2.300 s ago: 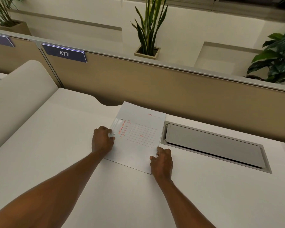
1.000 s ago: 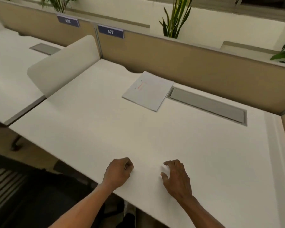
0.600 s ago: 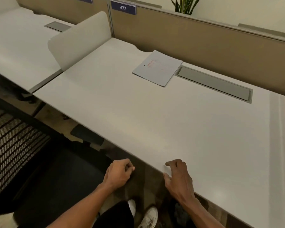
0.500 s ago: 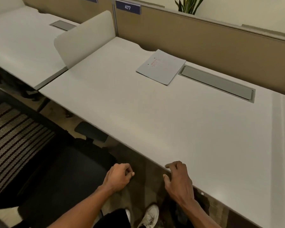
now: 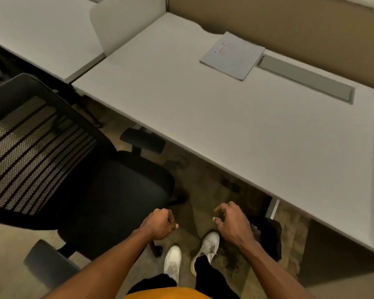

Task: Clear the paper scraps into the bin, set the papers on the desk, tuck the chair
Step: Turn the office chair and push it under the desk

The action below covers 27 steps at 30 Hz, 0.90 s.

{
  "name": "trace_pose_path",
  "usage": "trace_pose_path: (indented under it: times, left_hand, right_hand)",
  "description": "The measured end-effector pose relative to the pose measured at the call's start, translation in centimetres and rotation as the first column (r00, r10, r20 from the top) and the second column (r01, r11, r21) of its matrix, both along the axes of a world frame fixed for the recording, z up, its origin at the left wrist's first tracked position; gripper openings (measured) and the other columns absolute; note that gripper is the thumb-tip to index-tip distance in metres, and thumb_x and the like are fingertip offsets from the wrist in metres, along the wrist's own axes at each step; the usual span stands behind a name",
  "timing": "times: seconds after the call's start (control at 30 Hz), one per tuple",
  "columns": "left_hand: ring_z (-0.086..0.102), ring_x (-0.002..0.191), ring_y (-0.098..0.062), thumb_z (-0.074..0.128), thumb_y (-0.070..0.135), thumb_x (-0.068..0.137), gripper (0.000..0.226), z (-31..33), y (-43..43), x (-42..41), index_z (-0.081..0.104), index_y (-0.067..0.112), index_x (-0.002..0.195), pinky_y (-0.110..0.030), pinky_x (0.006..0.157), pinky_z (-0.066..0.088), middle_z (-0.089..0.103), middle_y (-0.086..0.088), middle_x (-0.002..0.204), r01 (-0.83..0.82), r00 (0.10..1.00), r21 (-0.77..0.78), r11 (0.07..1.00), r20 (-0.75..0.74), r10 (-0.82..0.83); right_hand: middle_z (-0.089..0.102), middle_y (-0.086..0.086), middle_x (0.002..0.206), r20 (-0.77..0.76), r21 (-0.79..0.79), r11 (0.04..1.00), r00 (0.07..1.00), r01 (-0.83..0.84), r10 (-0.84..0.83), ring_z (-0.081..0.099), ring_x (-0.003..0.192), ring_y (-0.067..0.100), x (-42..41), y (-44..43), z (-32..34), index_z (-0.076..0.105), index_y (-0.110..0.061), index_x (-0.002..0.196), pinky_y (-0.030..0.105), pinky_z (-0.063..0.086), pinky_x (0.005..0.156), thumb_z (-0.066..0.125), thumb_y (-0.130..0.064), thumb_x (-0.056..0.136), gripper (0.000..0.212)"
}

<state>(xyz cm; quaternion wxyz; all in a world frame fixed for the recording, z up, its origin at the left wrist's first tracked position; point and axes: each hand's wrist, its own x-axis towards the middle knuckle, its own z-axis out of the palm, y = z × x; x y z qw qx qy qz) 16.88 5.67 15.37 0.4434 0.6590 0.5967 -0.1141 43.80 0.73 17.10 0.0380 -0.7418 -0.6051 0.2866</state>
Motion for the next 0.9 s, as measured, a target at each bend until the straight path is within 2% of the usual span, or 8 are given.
trace_pose_path:
  times: [0.07,0.17,0.3,0.47,0.6,0.77,0.9]
  left_hand:
    - [0.07,0.092,-0.018,0.076,0.046,0.091,0.018,-0.3,-1.3,-1.7,0.066,0.031,0.089,-0.039,0.083,0.059,0.071,0.005,0.094,0.004,1.0,-0.013,1.0,-0.012,-0.004]
    - [0.072,0.095,-0.024,0.076,0.048,0.09,0.024,-0.9,-3.9,-3.9,0.068,0.025,0.093,-0.044,0.089,0.061,0.074,-0.001,0.1,-0.015,0.999,-0.024,1.0,-0.03,0.014]
    - [0.071,0.089,-0.022,0.077,0.046,0.089,0.024,-1.5,-7.4,-6.0,0.063,0.028,0.081,-0.044,0.088,0.062,0.074,0.002,0.093,-0.047,0.999,-0.031,0.998,-0.021,0.046]
    - [0.072,0.089,-0.02,0.077,0.047,0.088,0.023,-1.5,-10.8,-7.9,0.07,0.025,0.092,-0.044,0.087,0.063,0.075,0.004,0.093,-0.102,0.994,-0.03,0.994,-0.029,0.101]
    - [0.072,0.09,-0.019,0.077,0.045,0.088,0.021,-1.0,-13.5,-9.0,0.072,0.026,0.093,-0.044,0.088,0.062,0.075,0.006,0.092,-0.151,0.988,-0.011,0.988,-0.03,0.151]
    - [0.073,0.093,-0.023,0.079,0.045,0.088,0.023,-0.6,-17.5,-11.2,0.073,0.023,0.091,-0.04,0.087,0.062,0.077,0.002,0.094,-0.206,0.977,0.04,0.978,-0.048,0.207]
    - [0.071,0.087,-0.019,0.079,0.039,0.091,0.023,-0.5,-21.0,-13.5,0.074,0.016,0.091,-0.035,0.081,0.06,0.077,0.001,0.088,-0.269,0.962,0.072,0.961,-0.035,0.272]
  right_hand:
    - [0.057,-0.005,0.117,0.003,-0.052,0.998,0.999,-0.035,0.035,0.059,0.118,0.018,-1.8,-1.2,-0.6,0.067,-0.033,0.117,0.038,0.056,0.094,0.07,-0.044,0.093,0.027]
    - [0.059,-0.003,0.116,-0.008,-0.09,0.994,0.998,-0.068,0.067,0.061,0.118,0.02,-4.3,-3.1,-1.2,0.068,-0.031,0.116,0.037,0.055,0.094,0.07,-0.041,0.091,0.027]
    - [0.058,-0.004,0.116,0.012,-0.113,0.987,0.993,-0.112,0.114,0.061,0.117,0.019,-6.8,-5.3,-1.5,0.065,-0.033,0.116,0.039,0.057,0.091,0.069,-0.045,0.091,0.028]
    - [0.059,-0.004,0.118,0.024,-0.116,0.979,0.985,-0.168,0.172,0.061,0.118,0.02,-8.3,-7.7,-1.9,0.065,-0.031,0.118,0.038,0.057,0.091,0.069,-0.043,0.093,0.029]
    - [0.061,-0.004,0.12,0.012,-0.113,0.976,0.982,-0.188,0.191,0.063,0.119,0.021,-9.0,-9.9,-2.3,0.066,-0.03,0.12,0.039,0.058,0.092,0.069,-0.042,0.092,0.03]
    - [0.065,0.003,0.132,-0.019,-0.092,0.975,0.98,-0.201,0.2,0.059,0.132,0.024,-10.7,-13.1,-2.8,0.065,-0.029,0.124,0.04,0.056,0.1,0.071,-0.04,0.093,0.033]
    - [0.064,-0.003,0.126,-0.048,-0.067,0.977,0.978,-0.204,0.201,0.062,0.119,0.02,-12.9,-15.8,-3.0,0.064,-0.03,0.124,0.037,0.056,0.095,0.072,-0.039,0.093,0.033]
